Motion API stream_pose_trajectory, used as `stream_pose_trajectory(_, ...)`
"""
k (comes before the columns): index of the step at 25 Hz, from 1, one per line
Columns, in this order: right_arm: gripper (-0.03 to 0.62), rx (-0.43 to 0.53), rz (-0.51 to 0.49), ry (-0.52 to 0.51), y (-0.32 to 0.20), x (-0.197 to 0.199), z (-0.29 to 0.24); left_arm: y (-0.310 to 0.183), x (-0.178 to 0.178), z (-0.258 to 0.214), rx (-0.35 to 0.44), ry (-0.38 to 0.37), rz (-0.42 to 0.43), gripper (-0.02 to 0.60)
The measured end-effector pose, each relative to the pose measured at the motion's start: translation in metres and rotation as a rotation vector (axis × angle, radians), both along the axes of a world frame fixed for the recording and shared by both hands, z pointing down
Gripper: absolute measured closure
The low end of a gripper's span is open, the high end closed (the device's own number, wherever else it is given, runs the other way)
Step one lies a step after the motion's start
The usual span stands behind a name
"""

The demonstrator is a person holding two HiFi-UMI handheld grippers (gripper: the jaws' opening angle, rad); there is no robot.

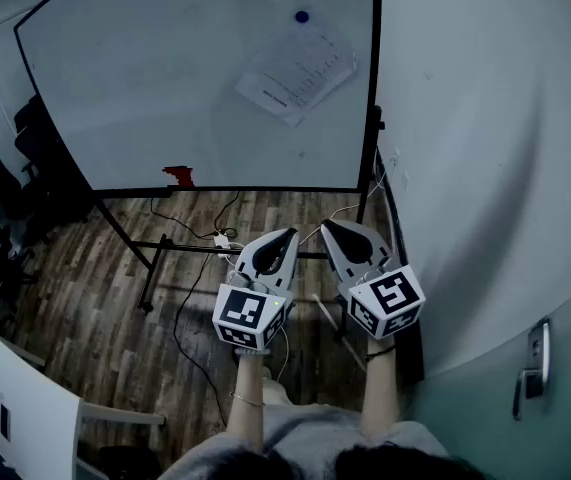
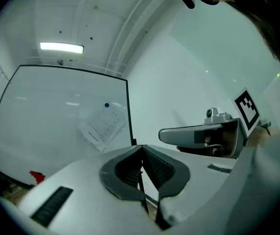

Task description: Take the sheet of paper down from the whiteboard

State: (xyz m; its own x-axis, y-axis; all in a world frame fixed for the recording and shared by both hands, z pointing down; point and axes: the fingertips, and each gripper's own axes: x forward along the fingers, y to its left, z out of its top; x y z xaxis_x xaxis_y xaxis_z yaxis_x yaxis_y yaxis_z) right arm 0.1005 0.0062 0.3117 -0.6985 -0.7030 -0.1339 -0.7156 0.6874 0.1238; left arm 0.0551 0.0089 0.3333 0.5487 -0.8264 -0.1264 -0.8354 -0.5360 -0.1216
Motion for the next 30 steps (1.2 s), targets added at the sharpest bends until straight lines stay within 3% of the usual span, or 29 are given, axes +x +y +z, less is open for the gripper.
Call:
stream_pose_trajectory(15,0.592,0.015,-0.010,-0.015,-0.002,0.004,-0.011,-0.003,0.003,-0.007,0.004,0.001,-0.005,0.575)
stream_pose_trajectory(20,0.593,0.019,-0.013,-0.076,-0.012,0.002,-0.017,-0.009,-0.007,-0.010,0.004,-0.045,-0.032,0.575)
stream_pose_trajectory(30,0.592,0.004,-0.028,-0.060,-0.062,-0.029,-0.010,-0.069,-0.026,-0.001,-0.008,-0.095,-0.019,0.575)
